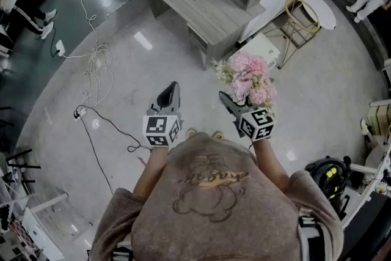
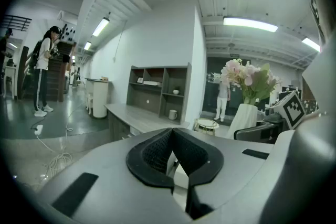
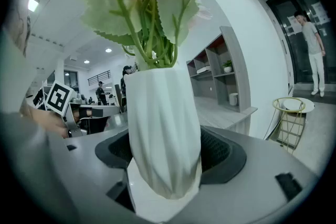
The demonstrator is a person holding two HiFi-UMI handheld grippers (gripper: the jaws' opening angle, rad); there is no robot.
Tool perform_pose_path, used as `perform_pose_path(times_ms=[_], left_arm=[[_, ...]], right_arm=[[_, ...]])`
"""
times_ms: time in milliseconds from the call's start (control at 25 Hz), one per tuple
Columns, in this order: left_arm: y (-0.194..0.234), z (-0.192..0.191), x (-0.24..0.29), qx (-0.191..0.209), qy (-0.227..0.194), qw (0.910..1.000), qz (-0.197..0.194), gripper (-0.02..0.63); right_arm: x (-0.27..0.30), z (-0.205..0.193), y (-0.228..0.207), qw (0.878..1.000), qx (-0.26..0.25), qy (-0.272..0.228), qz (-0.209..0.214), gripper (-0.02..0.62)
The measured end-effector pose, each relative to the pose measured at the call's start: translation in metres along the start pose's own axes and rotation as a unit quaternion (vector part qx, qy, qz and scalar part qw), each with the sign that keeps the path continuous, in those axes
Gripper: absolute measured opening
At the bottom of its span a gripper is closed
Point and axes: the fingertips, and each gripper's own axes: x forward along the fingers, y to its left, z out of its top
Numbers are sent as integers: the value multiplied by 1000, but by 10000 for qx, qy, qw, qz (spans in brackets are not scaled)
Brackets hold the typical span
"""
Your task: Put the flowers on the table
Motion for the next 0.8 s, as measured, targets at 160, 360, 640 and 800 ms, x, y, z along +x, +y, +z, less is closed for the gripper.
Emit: perform_pose_path(times_ms=[160,360,640,800], left_arm=[[3,-4,1,-26,-20,10000,31,18],[17,-5,-6,-84,-22,9999,92,18],[46,-5,-11,15,-31,10000,49,18],[66,-5,-11,70,-53,10000,6,18]], right_arm=[[7,-5,2,10000,-37,32,79,353],[18,-4,15,9998,-110,70,176,353],[44,-2,34,9996,-158,61,226,353],[63,-1,45,9995,-204,6,243,353]])
